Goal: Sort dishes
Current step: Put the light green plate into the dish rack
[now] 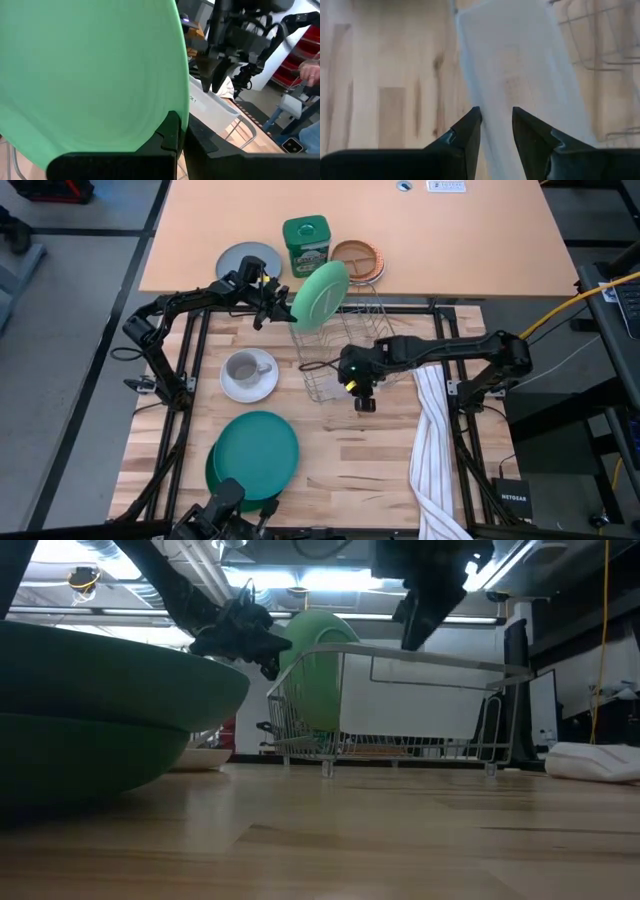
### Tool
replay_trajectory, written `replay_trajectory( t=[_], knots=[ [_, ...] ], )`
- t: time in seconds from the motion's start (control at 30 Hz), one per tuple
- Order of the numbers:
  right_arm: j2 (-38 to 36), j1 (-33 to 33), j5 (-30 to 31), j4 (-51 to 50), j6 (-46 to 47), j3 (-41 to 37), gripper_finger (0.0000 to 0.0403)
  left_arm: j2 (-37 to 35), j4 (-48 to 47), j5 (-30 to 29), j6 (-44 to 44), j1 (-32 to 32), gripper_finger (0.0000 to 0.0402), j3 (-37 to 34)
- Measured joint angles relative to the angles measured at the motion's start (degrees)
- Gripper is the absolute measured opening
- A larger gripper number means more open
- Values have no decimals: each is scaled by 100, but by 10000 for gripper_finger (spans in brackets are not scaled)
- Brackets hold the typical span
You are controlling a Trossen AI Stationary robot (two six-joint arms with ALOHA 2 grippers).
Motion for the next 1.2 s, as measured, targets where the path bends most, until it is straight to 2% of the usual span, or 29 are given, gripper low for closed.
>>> replay_trajectory(
  t=[0.23, 0.67, 0.97, 1.2],
  knots=[
    [288, -4, -289, -749, -86, -13, 117, 0, 4, 20, 12, 0, 0, 2],
    [272, 0, -152, -2820, -513, -12, 117, 4, 0, 111, -75, -20, 0, 4],
    [272, 2, 73, -2942, -523, -12, 117, 4, 2, 65, -40, -66, 0, 4],
    [272, 2, 29, -2927, -512, -12, 117, -4, 56, -697, -474, -90, 3, 7]
  ],
)
